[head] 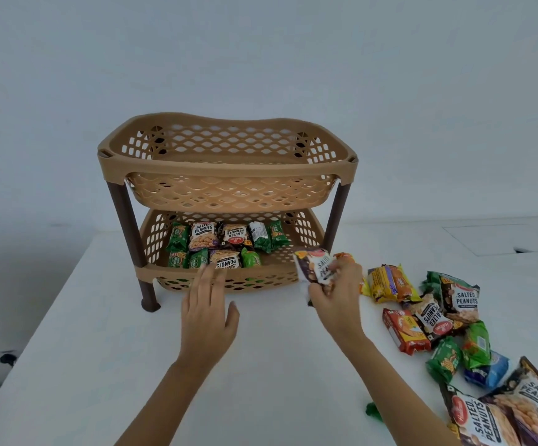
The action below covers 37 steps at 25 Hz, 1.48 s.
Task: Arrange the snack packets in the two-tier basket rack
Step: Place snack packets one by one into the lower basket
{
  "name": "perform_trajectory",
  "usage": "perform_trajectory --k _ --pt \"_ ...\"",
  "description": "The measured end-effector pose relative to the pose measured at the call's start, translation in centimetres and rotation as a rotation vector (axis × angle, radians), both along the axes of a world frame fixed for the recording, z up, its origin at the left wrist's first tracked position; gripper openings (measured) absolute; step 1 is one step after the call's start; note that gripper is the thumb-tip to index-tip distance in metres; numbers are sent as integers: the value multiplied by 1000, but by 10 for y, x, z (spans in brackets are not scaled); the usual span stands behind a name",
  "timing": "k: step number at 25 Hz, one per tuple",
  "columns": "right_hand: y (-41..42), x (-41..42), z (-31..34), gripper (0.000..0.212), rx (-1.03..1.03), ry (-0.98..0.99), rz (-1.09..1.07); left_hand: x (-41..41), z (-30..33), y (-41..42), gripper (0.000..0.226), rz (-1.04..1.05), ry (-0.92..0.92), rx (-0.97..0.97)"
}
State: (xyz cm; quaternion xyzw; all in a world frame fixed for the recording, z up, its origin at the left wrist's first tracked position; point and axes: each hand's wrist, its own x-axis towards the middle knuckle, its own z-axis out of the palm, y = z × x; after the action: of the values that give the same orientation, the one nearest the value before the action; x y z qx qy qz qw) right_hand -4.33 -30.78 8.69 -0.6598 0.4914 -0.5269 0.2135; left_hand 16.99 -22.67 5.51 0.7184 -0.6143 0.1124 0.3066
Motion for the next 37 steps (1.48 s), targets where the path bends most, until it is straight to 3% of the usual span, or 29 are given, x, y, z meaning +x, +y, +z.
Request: perform_trajectory --k 4,8,12,15,19,22,24,27,29,35,37 --pt "-29 46 43 44 -27 316 334 12 10 -25 60 31 -144 88" --pt "-88 76 61 45 -128 829 305 20 -3 -26 69 11 -229 151" --pt "-131 73 58 37 160 1102 353 22 -9 -28 72 19 -243 140" --pt "-140 73 42 39 384 1101 511 22 -13 -30 73 14 -240 119" --pt "-145 72 36 38 521 968 606 23 -15 -31 74 12 -242 85" --pt "-151 71 47 21 499 804 522 23 -17 -32 73 19 -258 76" --pt "-155 70 47 30 511 910 399 22 -17 -33 72 30 -256 77" --pt "-151 75 46 35 704 1124 472 21 -17 -33 74 34 -252 89" --pt "-150 79 49 40 710 1260 485 22 -18 -34 74 32 -253 92" --pt "-151 91 39 24 729 1301 507 21 -20 -36 73 44 -240 99" --pt "-152 89 35 27 723 1253 492 20 -21 -36 73 45 -239 104"
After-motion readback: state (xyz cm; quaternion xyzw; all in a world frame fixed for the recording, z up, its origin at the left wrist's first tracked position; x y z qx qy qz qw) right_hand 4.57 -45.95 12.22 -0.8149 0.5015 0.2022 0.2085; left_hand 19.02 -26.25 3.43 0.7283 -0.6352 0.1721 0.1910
